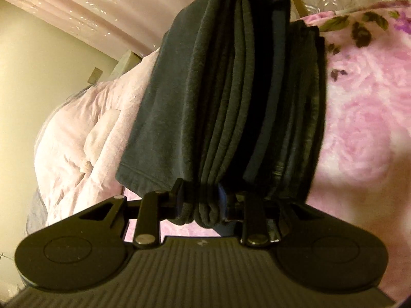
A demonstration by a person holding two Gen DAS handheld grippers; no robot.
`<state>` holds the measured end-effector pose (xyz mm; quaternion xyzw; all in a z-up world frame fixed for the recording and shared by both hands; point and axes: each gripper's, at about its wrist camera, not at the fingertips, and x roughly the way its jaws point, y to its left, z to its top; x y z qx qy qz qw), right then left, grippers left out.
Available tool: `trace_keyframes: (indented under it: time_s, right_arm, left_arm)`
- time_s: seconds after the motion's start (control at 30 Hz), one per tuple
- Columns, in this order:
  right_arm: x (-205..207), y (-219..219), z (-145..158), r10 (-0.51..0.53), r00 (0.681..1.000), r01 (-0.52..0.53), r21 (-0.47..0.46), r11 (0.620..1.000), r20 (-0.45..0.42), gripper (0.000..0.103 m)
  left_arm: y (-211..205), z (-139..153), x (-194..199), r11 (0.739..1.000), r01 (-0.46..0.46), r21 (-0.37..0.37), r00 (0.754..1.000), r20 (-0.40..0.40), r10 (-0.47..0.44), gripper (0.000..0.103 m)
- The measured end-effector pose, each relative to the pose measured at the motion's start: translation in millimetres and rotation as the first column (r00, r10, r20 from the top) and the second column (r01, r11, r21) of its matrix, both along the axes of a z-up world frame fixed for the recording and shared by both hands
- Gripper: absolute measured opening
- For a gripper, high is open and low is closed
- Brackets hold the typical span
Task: Fold clothes
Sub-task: 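Lower the held trousers onto the stack of folded dark clothes with both tools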
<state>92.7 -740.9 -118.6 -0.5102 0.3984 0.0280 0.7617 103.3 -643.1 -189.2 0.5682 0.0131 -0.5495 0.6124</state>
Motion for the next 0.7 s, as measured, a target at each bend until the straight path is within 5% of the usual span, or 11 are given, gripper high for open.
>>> trace_keyframes:
  time_s: [0.23,0.47,0.57,0.7]
  right_arm:
    - [-3.3,1.6,-2.2,-0.026,1.000,0.026,-0.045,0.999,-0.003,0.045]
    - [-22.3,2.8,25.7,-0.234,0.972,0.233,0.074,0.970,-0.001,0.047]
    - [-25.6,-6.1,50.5,-0.387,0.922,0.367,0.267,0.891,0.023,0.047]
    - [-23.0,-23.5,88.2,-0.532,0.844,0.417,0.533,0.736,0.075,0.047]
  left_arm:
    - [-3.6,-12.7,-9.1,1.000,0.014,0.027,1.000,0.024,-0.015,0.024]
    - [6.7,13.1,-1.3,1.000,-0.014,0.012,0.996,-0.084,0.015,0.031]
    - [11.4,32.0,3.4,0.999,-0.050,-0.011,0.986,-0.161,0.048,0.031]
    - [14.2,59.8,13.3,0.990,-0.125,-0.065,0.957,-0.272,0.102,0.031]
